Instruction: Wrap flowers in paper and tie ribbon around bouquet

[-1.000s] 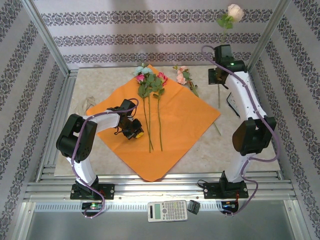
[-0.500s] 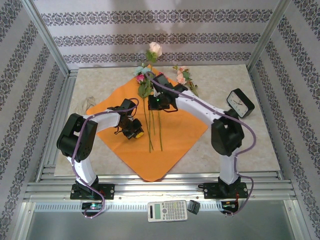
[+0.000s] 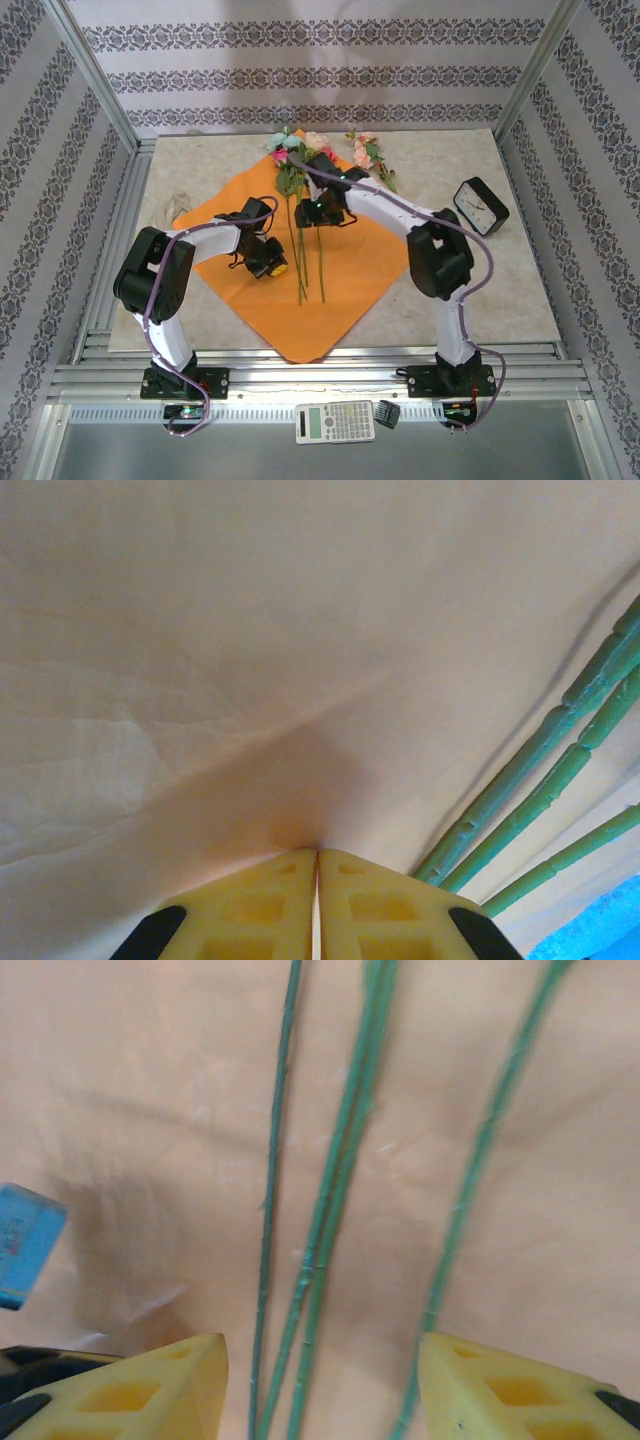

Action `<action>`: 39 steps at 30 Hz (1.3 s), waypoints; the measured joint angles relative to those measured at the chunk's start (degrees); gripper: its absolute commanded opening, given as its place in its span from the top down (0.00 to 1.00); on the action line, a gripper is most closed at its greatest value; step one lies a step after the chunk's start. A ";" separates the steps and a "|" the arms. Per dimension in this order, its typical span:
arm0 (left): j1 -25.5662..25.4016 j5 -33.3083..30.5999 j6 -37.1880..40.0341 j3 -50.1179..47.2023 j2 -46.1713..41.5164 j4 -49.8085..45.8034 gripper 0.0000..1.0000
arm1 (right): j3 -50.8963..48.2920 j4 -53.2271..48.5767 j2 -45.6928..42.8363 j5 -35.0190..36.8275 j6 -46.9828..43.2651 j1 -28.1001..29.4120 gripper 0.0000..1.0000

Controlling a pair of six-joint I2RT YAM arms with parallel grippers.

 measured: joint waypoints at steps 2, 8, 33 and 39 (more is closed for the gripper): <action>0.00 0.00 0.00 0.00 0.00 0.00 0.90 | -0.07 -0.26 -2.80 0.11 -2.32 -4.13 0.46; 0.00 -0.02 0.00 0.00 0.00 0.00 0.90 | 2.78 -2.64 -3.21 5.16 -8.90 -20.17 0.43; 0.00 -1.29 -0.02 0.70 0.07 -1.29 0.90 | 35.93 -20.68 27.34 9.51 -16.00 -27.19 0.43; 0.00 -1.29 -0.02 0.98 0.24 -1.53 0.90 | 38.16 -23.10 29.97 10.84 -14.95 -27.47 0.52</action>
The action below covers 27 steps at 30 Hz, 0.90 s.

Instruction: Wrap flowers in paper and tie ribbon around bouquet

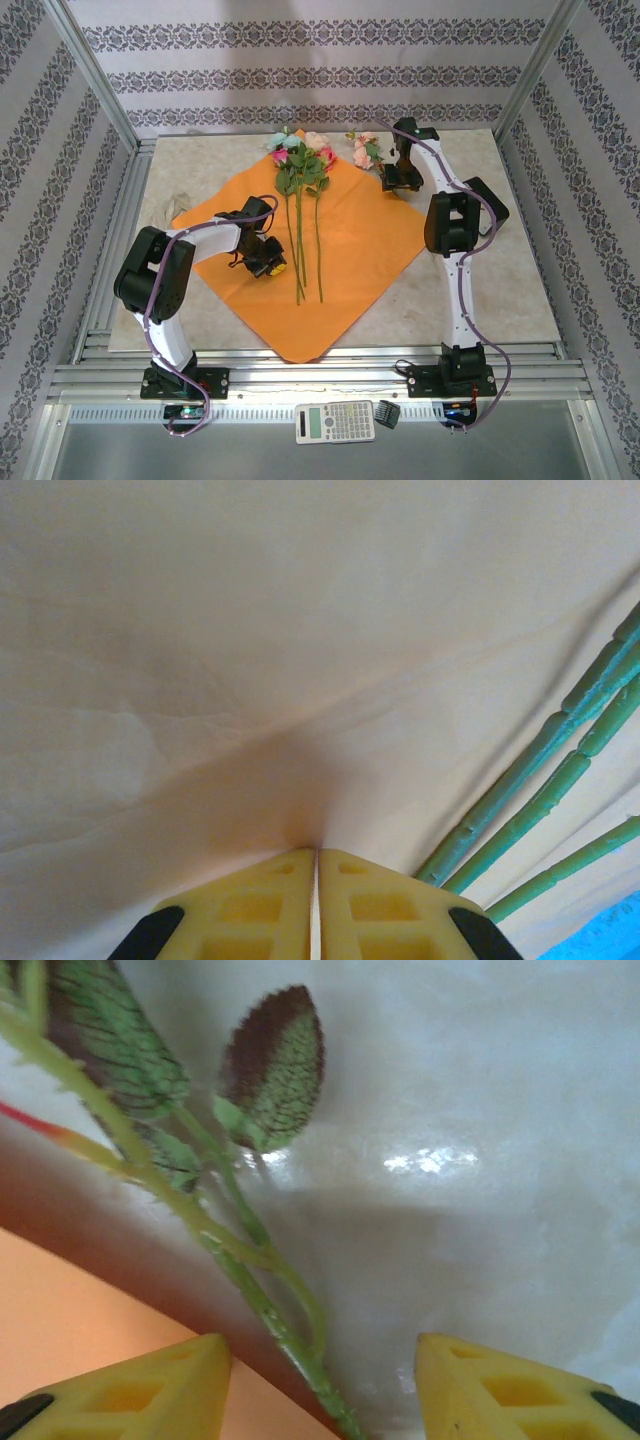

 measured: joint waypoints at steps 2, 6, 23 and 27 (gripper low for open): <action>0.00 0.00 0.00 0.00 0.02 -0.02 0.90 | 0.00 -0.83 0.07 0.76 0.42 -0.50 0.54; 0.00 0.00 0.00 0.04 0.04 -0.13 0.90 | -0.04 -1.09 0.07 1.88 0.70 -2.67 0.60; 0.00 0.02 0.00 0.68 0.42 -0.87 0.90 | -5.05 -0.46 -3.50 2.73 -0.87 -6.95 0.50; 0.00 0.02 0.00 0.68 0.42 -0.87 0.90 | -6.08 -1.25 -3.45 2.62 -1.42 -6.84 0.54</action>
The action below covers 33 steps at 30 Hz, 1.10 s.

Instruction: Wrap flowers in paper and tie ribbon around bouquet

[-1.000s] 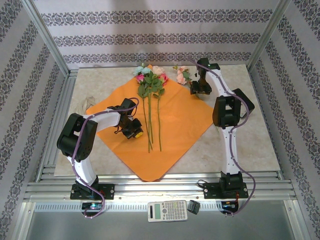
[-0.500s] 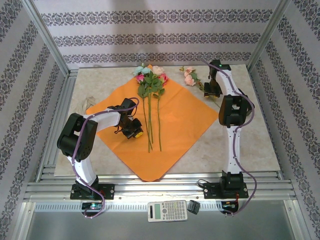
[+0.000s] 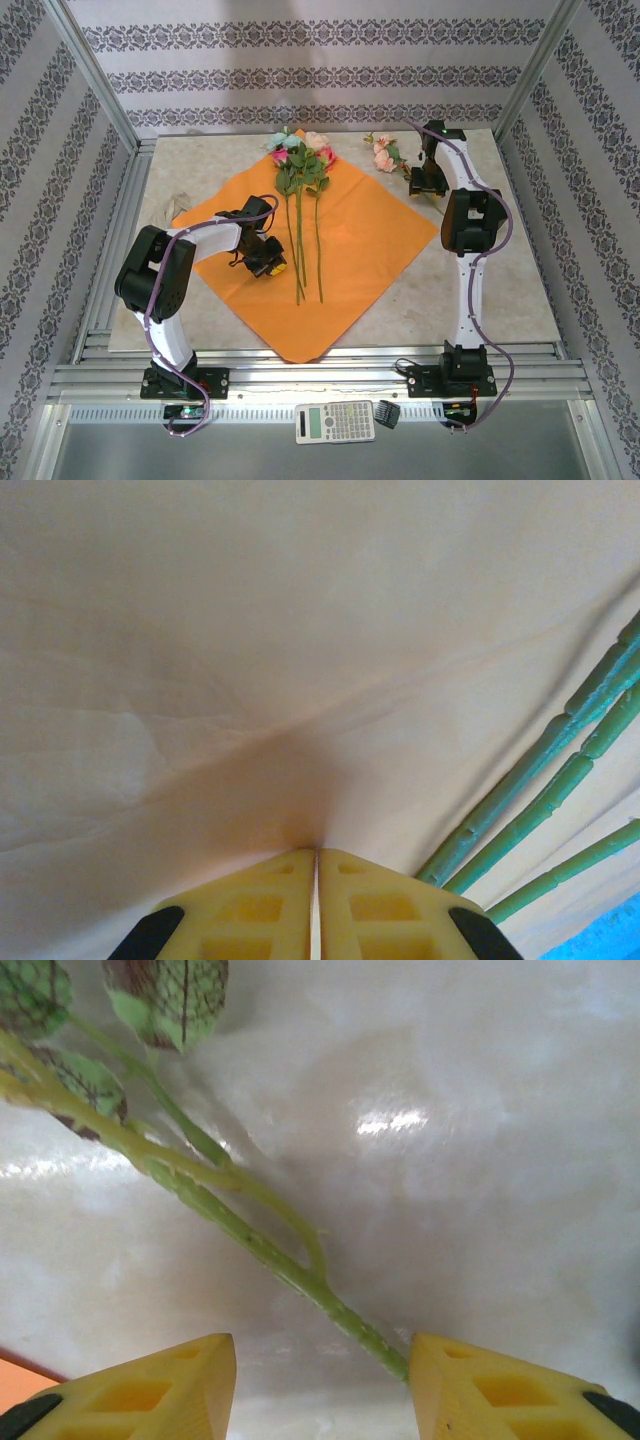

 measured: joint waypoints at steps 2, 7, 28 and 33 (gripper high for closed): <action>0.00 0.00 0.00 0.00 0.00 0.00 0.90 | -0.37 -0.26 0.00 -0.04 -0.15 0.02 0.59; 0.00 0.00 0.00 0.00 0.00 0.00 0.90 | -1.73 -0.28 -0.13 -0.07 -1.27 0.11 0.75; 0.00 0.00 0.00 0.00 0.00 -0.11 0.90 | -14.29 3.69 -7.82 0.52 -3.06 2.12 0.59; 0.00 -0.02 0.00 0.00 0.00 -0.11 0.90 | -13.75 3.45 -7.69 1.44 -3.04 1.84 0.59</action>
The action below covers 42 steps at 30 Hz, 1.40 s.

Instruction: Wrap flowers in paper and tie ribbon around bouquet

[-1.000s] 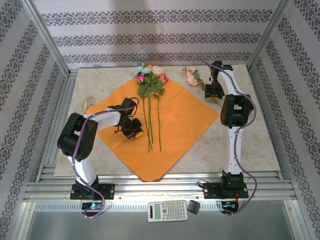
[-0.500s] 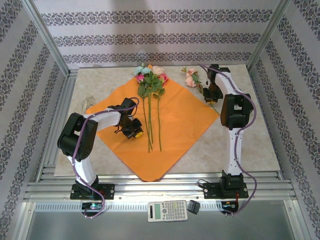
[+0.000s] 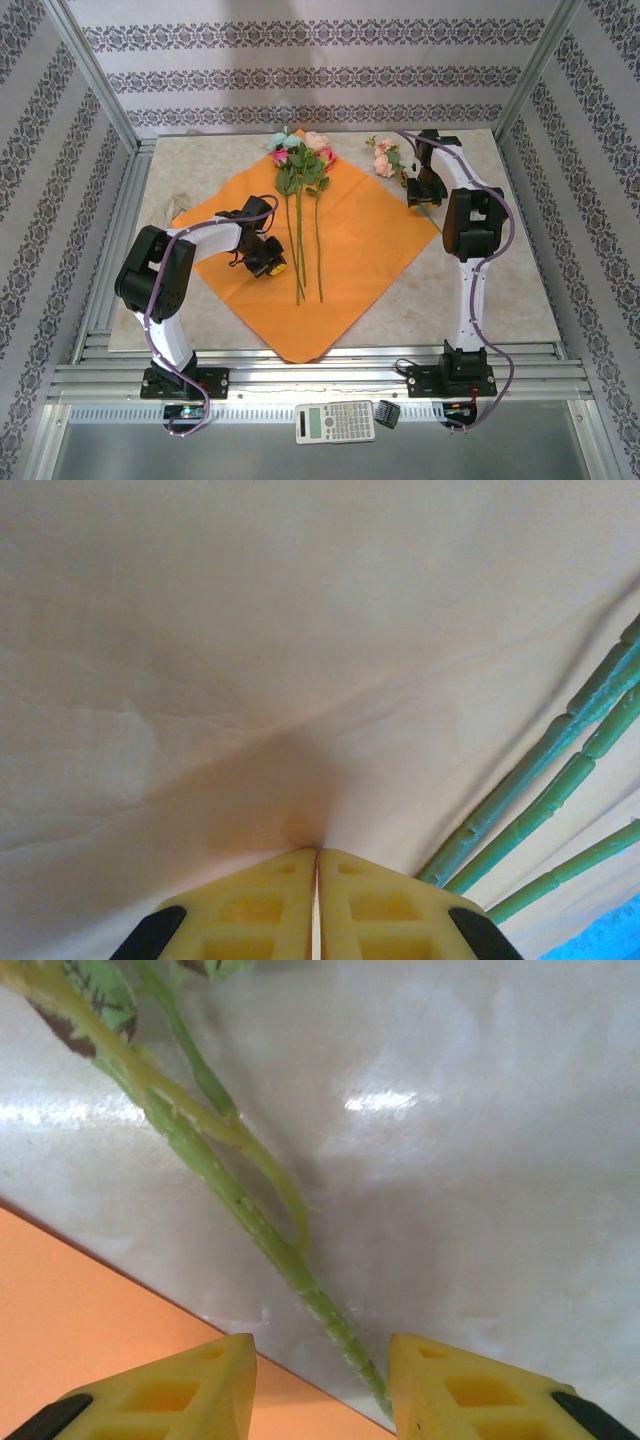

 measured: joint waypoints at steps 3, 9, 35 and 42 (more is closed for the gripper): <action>0.00 0.02 0.00 0.00 0.00 0.00 0.90 | 0.35 -0.04 0.20 0.83 -0.02 -0.39 0.59; 0.00 0.02 0.00 0.00 0.00 0.00 0.90 | 3.06 -1.38 3.08 1.03 -0.09 -1.22 0.66; 0.00 0.02 0.00 0.07 0.00 -0.04 0.90 | 3.82 -1.20 3.28 6.51 -1.66 1.09 1.00; 0.00 0.02 0.00 0.07 0.02 -0.04 0.90 | -0.48 3.48 -7.23 13.46 -2.43 1.95 1.00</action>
